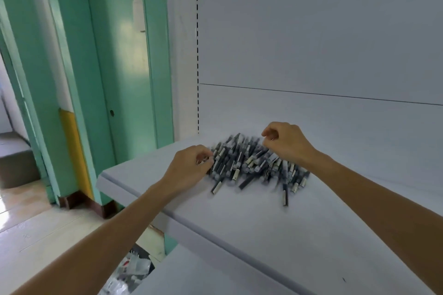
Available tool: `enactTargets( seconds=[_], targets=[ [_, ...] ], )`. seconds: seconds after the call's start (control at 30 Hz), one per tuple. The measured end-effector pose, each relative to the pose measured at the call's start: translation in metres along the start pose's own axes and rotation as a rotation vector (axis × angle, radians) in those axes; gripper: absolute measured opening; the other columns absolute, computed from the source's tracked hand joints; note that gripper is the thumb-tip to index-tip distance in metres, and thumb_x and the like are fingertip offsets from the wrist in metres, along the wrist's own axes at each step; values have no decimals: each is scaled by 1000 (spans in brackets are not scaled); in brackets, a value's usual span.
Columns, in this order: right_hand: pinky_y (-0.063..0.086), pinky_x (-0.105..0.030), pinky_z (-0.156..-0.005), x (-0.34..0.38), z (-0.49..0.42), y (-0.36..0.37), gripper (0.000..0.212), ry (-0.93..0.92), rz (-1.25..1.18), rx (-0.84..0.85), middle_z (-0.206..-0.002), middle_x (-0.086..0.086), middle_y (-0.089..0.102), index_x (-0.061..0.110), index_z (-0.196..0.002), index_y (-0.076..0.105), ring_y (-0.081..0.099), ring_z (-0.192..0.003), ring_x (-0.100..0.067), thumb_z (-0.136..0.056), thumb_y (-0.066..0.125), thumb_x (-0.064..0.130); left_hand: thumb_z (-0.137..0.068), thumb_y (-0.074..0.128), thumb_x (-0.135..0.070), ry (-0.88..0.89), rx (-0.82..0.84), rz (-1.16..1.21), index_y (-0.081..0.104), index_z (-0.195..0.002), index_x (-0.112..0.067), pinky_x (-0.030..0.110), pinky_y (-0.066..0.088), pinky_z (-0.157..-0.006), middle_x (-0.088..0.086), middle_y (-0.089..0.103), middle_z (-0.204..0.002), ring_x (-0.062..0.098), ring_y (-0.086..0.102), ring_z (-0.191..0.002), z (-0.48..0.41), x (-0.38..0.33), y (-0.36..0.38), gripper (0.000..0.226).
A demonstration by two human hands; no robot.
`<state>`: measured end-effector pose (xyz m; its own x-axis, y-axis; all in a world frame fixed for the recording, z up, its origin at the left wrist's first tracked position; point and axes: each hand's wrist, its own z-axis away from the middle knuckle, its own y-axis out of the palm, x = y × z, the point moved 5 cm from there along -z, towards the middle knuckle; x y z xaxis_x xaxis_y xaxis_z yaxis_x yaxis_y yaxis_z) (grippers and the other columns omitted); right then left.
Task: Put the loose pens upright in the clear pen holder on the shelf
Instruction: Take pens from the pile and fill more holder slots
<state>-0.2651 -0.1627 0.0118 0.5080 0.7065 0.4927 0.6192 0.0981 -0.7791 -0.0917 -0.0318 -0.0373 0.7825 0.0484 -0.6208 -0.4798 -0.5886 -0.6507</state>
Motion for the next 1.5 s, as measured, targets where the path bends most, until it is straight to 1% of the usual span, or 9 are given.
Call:
enactTargets(
  seconds=[0.2, 0.53, 0.73, 0.93, 1.07, 1.17, 1.27, 1.37, 1.5],
  targets=[
    [44, -10, -59, 5, -30, 17, 18, 4, 107, 49, -88, -7, 67, 2, -88, 65, 55, -67, -3, -86, 48, -3, -90, 58, -20, 125, 61, 30, 65, -99, -17, 9, 38, -72, -8, 63, -94, 7, 58, -89, -55, 5, 22, 12],
    [49, -30, -69, 1, -56, 55, 21, 211, 165, 50, -92, -6, 58, 13, -102, 54, 59, -78, -20, -87, 62, 26, -84, 62, -26, 343, 342, -46, 64, -104, -18, 18, 42, -69, -2, 57, -94, 12, 57, -85, -123, 3, 53, 22],
    [37, -16, -63, 12, -52, 50, 22, 213, 199, 8, -85, 6, 56, 14, -108, 66, 51, -78, -11, -91, 52, 16, -92, 54, -27, 570, 421, -67, 68, -106, -22, 13, 38, -68, -5, 61, -90, 5, 55, -80, -131, 2, 51, 20],
    [34, -8, -45, 22, -50, 44, 25, 242, 169, -164, -54, 18, 46, 12, -97, 70, 46, -39, 3, -92, 45, 9, -92, 40, -31, 1082, 29, -73, 68, -94, -6, 24, 42, -61, 7, 59, -89, 12, 50, -71, -119, -4, 30, 37],
    [38, -16, -53, 29, -43, 43, 24, 227, 269, -246, -56, 14, 48, 11, -95, 66, 46, -52, -3, -92, 43, 6, -97, 35, -32, 915, -29, 197, 54, -95, -6, 27, 49, -70, 3, 66, -93, 17, 62, -78, -125, -17, 10, 32],
    [42, -28, -61, 31, -38, 41, 15, 234, 299, -323, -65, 6, 54, 12, -86, 61, 51, -63, -13, -90, 47, 12, -99, 36, -25, 805, 0, 339, 39, -92, -16, 10, 43, -61, -9, 63, -83, 0, 57, -69, -128, -26, 6, 13],
    [39, -22, -58, 34, -35, 43, 7, 250, 275, -328, -66, 5, 52, 13, -82, 57, 45, -59, -9, -88, 53, 14, -99, 33, -24, 778, -120, 565, 37, -92, -19, 11, 42, -51, -11, 52, -63, 3, 53, -53, -125, -33, -10, 9],
    [36, -13, -55, 36, -31, 44, 12, 259, 266, -301, -71, 6, 51, 15, -87, 57, 45, -61, -7, -89, 49, 6, -99, 31, -28, 609, -263, 820, 40, -90, -25, 26, 36, -43, -6, 42, -57, 11, 40, -46, -132, -34, -36, 13],
    [35, -14, -55, 34, -28, 42, 18, 301, 216, -319, -83, 1, 55, 11, -98, 62, 46, -63, -4, -93, 46, 5, -94, 35, -15, 190, -33, 1070, 36, -72, -20, 18, 25, -41, -6, 30, -61, 8, 26, -46, -156, -23, -42, 23]
  ],
)
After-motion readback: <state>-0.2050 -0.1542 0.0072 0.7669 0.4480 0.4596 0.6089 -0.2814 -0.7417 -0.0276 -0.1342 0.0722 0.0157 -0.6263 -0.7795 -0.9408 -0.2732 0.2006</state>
